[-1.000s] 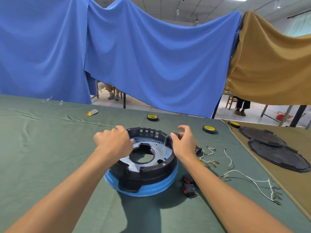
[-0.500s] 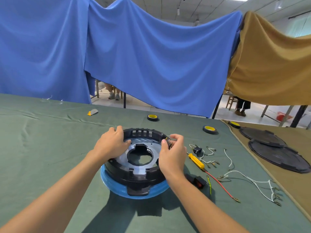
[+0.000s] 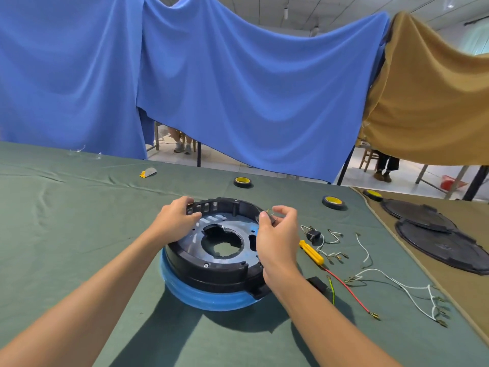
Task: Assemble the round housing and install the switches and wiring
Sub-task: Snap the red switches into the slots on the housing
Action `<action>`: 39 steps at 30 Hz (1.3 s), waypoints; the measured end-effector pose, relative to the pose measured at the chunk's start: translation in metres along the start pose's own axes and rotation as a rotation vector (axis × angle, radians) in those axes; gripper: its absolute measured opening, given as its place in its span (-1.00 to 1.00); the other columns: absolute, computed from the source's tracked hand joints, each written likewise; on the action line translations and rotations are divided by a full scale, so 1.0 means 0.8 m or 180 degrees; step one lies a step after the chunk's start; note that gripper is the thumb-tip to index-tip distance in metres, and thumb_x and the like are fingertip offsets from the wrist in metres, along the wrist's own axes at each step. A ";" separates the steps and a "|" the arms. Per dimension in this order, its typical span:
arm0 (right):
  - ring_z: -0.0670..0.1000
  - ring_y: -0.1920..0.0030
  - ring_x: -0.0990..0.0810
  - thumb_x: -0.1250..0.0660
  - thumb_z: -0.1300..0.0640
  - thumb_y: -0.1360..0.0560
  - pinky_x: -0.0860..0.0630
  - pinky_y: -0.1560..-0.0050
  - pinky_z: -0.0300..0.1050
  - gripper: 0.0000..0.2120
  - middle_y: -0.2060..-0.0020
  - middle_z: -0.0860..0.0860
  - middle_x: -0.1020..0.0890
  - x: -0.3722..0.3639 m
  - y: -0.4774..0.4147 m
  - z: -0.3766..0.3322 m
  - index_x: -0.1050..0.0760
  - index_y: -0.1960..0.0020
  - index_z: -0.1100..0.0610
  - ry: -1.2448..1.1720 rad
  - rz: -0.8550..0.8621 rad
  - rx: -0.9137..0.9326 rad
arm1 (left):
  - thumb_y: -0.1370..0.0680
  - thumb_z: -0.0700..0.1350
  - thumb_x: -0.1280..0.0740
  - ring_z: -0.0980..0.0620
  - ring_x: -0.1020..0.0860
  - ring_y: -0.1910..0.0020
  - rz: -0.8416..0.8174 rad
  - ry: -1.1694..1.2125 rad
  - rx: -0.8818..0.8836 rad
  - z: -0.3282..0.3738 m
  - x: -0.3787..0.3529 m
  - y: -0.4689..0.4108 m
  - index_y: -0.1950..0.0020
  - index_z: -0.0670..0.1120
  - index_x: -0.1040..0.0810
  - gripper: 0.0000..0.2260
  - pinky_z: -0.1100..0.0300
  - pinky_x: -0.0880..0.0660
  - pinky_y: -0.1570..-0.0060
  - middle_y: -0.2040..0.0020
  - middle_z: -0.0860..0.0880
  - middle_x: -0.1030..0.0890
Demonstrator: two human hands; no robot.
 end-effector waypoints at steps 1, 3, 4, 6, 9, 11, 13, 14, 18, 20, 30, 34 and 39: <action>-0.10 0.16 -0.55 -0.27 0.14 -0.59 -0.50 0.20 -0.18 -0.85 0.14 -0.07 -0.54 -0.003 -0.002 0.000 -0.33 -0.07 -0.03 0.0045 0.0020 0.0015 | -0.60 -0.09 -0.29 -0.17 -0.44 -0.27 0.0037 -0.0095 0.0012 0.000 0.000 0.002 -0.35 -0.16 -0.44 -0.66 0.08 -0.36 -0.15 -0.30 -0.16 -0.52; -0.11 0.15 -0.55 -0.28 0.15 -0.59 -0.51 0.16 -0.17 -0.84 0.13 -0.07 -0.54 -0.004 -0.011 0.002 -0.33 -0.08 -0.02 0.0130 0.0062 0.0042 | -0.58 -0.12 -0.27 -0.19 -0.48 -0.10 0.0179 -0.0238 0.0100 -0.002 0.003 0.005 -0.19 -0.17 -0.50 -0.77 0.07 -0.37 0.01 -0.14 -0.16 -0.58; -0.13 0.15 -0.54 -0.28 0.15 -0.59 -0.49 0.19 -0.24 -0.84 0.13 -0.07 -0.55 -0.003 -0.017 0.002 -0.33 -0.09 -0.01 0.0161 0.0034 0.0044 | -0.56 -0.13 -0.25 -0.18 -0.47 0.00 0.0253 -0.0289 0.0181 -0.005 0.005 0.007 -0.10 -0.17 -0.50 -0.82 0.08 -0.35 0.09 -0.05 -0.15 -0.59; -0.17 0.15 -0.52 -0.29 0.16 -0.59 -0.41 0.28 -0.37 -0.83 0.13 -0.08 -0.54 -0.003 -0.031 0.002 -0.35 -0.12 0.00 0.0195 -0.0121 -0.0004 | -0.52 -0.13 -0.23 -0.18 -0.46 0.12 0.0398 -0.0383 0.0363 -0.011 0.012 0.010 0.05 -0.18 -0.49 -0.87 0.08 -0.33 0.20 0.09 -0.16 -0.59; -0.11 0.14 -0.55 -0.32 0.17 -0.57 -0.44 0.23 -0.30 -0.83 0.13 -0.06 -0.56 0.002 -0.046 -0.005 -0.41 -0.13 0.02 0.0114 -0.0385 -0.0040 | -0.53 -0.09 -0.23 -0.19 -0.44 0.14 0.0554 -0.0524 0.0485 -0.016 0.024 0.014 0.07 -0.15 -0.54 -0.84 0.09 -0.35 0.18 0.11 -0.16 -0.55; -0.09 0.09 -0.59 -0.36 0.18 -0.55 -0.48 0.15 -0.28 -0.86 0.12 -0.07 -0.61 0.007 -0.048 -0.017 -0.49 -0.05 -0.01 0.0065 -0.0487 0.0157 | -0.56 -0.07 -0.23 -0.18 -0.41 0.11 0.0576 -0.0535 0.0489 -0.016 0.026 0.015 -0.02 -0.10 -0.57 -0.83 0.09 -0.35 0.13 0.02 -0.17 -0.55; -0.11 0.12 -0.63 -0.40 0.18 -0.52 -0.52 0.18 -0.31 -0.87 0.16 -0.07 -0.66 0.007 -0.042 -0.028 -0.56 0.03 -0.05 -0.0044 -0.0722 0.0333 | -0.57 -0.07 -0.23 -0.18 -0.43 0.09 0.0647 -0.0489 0.0518 -0.014 0.025 0.018 -0.08 -0.10 -0.56 -0.81 0.08 -0.35 0.12 -0.01 -0.18 -0.55; -0.12 0.15 -0.64 -0.42 0.19 -0.50 -0.53 0.23 -0.32 -0.87 0.18 -0.06 -0.68 0.004 -0.037 -0.033 -0.58 0.06 -0.03 -0.0168 -0.0906 0.0321 | -0.58 -0.07 -0.22 -0.20 -0.45 0.06 0.0693 -0.0485 0.0551 -0.012 0.024 0.020 -0.10 -0.10 -0.55 -0.81 0.08 -0.34 0.11 -0.02 -0.18 -0.55; 0.09 0.08 -0.70 -0.45 0.29 -0.46 -0.61 0.14 -0.11 -0.85 0.13 0.13 -0.67 -0.010 -0.021 -0.041 -0.55 0.04 0.11 -0.0722 -0.1611 0.0130 | -0.59 -0.06 -0.20 -0.16 -0.41 0.10 0.0814 -0.0622 0.0646 -0.003 0.021 0.032 -0.13 -0.12 -0.52 -0.79 0.07 -0.31 0.13 -0.03 -0.17 -0.55; 0.15 0.05 -0.69 -0.41 0.37 -0.46 -0.63 0.09 -0.04 -0.80 0.13 0.15 -0.64 -0.014 -0.015 -0.042 -0.54 -0.02 0.15 -0.0958 -0.1833 0.0038 | -0.58 -0.08 -0.19 -0.15 -0.40 0.12 0.0846 -0.0688 0.0685 0.001 0.020 0.037 -0.11 -0.13 -0.50 -0.81 0.07 -0.31 0.14 0.04 -0.13 -0.52; 0.09 -0.04 -0.67 -0.33 0.50 -0.46 -0.61 -0.08 -0.11 -0.75 0.08 0.14 -0.71 -0.014 -0.007 -0.031 -0.62 -0.04 0.25 -0.1034 -0.2148 -0.0036 | -0.57 -0.12 -0.17 -0.22 -0.49 -0.06 0.0981 -0.0550 0.0767 0.009 0.011 0.051 -0.08 -0.15 -0.41 -0.86 0.02 -0.28 0.12 -0.11 -0.17 -0.56; 0.00 -0.03 -0.68 -0.36 0.46 -0.46 -0.59 -0.03 -0.21 -0.75 0.07 0.02 -0.72 -0.008 -0.011 -0.034 -0.64 0.04 0.16 -0.0593 -0.1891 0.0444 | -0.58 -0.11 -0.16 -0.22 -0.49 -0.11 0.0948 -0.0535 0.0760 0.011 0.007 0.054 -0.09 -0.15 -0.40 -0.84 0.01 -0.30 0.10 -0.13 -0.17 -0.55; -0.03 -0.02 -0.68 -0.39 0.44 -0.44 -0.58 -0.01 -0.26 -0.75 0.08 -0.02 -0.72 -0.008 -0.013 -0.035 -0.65 0.08 0.11 -0.0502 -0.1819 0.0620 | -0.58 -0.12 -0.15 -0.22 -0.48 -0.16 0.0930 -0.0524 0.0817 0.012 0.006 0.059 -0.15 -0.17 -0.41 -0.80 0.00 -0.29 0.08 -0.17 -0.17 -0.54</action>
Point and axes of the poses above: each hand's wrist, its own y-axis away from the middle knuckle, its own x-axis out of the back of the hand, z = x × y, the point moved 7 cm from there along -y, towards the middle knuckle
